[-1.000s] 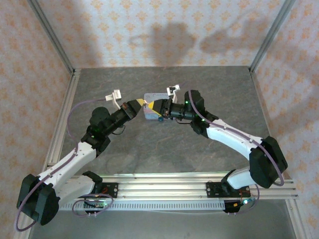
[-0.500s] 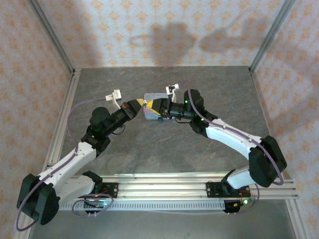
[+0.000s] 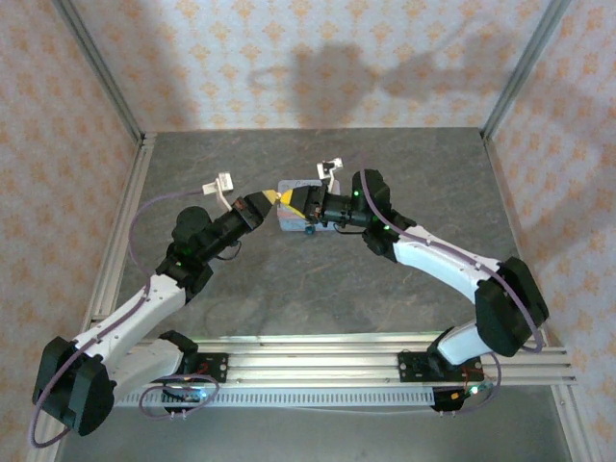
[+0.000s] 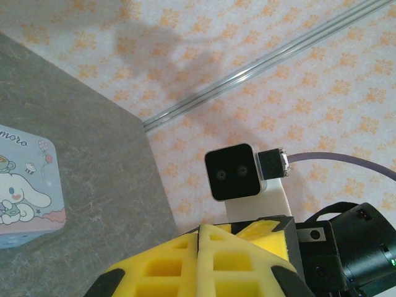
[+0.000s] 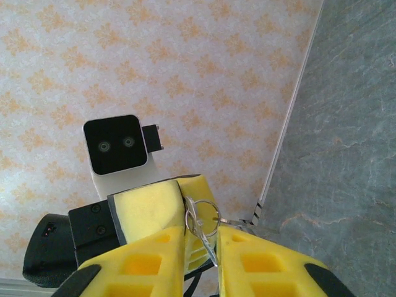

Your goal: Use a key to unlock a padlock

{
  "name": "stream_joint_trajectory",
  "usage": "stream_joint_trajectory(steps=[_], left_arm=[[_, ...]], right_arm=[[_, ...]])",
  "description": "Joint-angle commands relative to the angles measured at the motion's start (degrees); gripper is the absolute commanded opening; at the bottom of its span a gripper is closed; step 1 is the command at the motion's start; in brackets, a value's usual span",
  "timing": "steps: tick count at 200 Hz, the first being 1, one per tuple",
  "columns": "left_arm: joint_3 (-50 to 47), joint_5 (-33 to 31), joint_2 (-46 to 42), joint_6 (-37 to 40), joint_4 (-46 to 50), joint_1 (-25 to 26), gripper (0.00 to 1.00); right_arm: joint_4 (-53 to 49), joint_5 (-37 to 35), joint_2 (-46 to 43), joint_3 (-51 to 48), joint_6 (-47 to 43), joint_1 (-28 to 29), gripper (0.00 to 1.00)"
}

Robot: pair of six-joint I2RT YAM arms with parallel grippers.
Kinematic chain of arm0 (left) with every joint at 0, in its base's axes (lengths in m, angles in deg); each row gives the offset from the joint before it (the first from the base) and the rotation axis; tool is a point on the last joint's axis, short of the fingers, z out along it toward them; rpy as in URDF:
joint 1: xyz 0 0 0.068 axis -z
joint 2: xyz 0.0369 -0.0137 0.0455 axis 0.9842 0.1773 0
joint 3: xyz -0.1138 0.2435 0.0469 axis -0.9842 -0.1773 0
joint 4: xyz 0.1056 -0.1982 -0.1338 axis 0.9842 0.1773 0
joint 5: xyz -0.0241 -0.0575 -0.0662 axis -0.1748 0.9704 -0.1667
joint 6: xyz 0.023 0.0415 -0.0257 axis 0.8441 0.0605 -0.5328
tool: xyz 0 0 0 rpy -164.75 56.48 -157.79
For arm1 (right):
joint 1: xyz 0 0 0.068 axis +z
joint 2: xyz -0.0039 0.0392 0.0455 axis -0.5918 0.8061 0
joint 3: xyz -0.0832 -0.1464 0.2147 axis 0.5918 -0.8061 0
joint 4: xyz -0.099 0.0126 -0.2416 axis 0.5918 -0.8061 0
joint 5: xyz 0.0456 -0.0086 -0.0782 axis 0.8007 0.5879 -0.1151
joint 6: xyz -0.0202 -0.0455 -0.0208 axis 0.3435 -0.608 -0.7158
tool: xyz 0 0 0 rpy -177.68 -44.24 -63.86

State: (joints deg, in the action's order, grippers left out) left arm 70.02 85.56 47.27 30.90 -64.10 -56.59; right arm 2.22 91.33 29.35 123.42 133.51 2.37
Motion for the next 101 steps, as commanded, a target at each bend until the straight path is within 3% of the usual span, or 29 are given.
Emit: stream_joint_trajectory(steps=[1,26,46,65,81,101], left_arm=[[0.3,1.1,-0.8,-0.6,-2.2,-0.2,0.00],[0.3,1.2,-1.0,-0.2,-1.7,-0.2,0.00],[0.2,1.6,-1.4,0.8,0.0,-0.2,0.00],[1.1,2.5,-2.6,3.9,5.6,-0.2,0.00],[2.8,2.6,-4.5,8.7,14.3,-0.3,0.00],[3.7,3.6,-7.8,15.2,22.9,-1.3,0.27]], right_arm=[[3.7,0.7,0.2,2.5,0.2,0.5,0.15],[3.0,0.2,-0.1,2.4,0.0,0.5,0.00],[-1.3,-0.4,-0.6,3.2,-2.7,0.5,0.00],[-11.2,-0.4,-1.5,6.2,-10.1,0.5,0.00],[-26.9,-0.5,-1.7,11.6,-21.5,0.4,0.00],[-49.9,0.2,0.6,21.8,-39.4,0.0,0.00]])
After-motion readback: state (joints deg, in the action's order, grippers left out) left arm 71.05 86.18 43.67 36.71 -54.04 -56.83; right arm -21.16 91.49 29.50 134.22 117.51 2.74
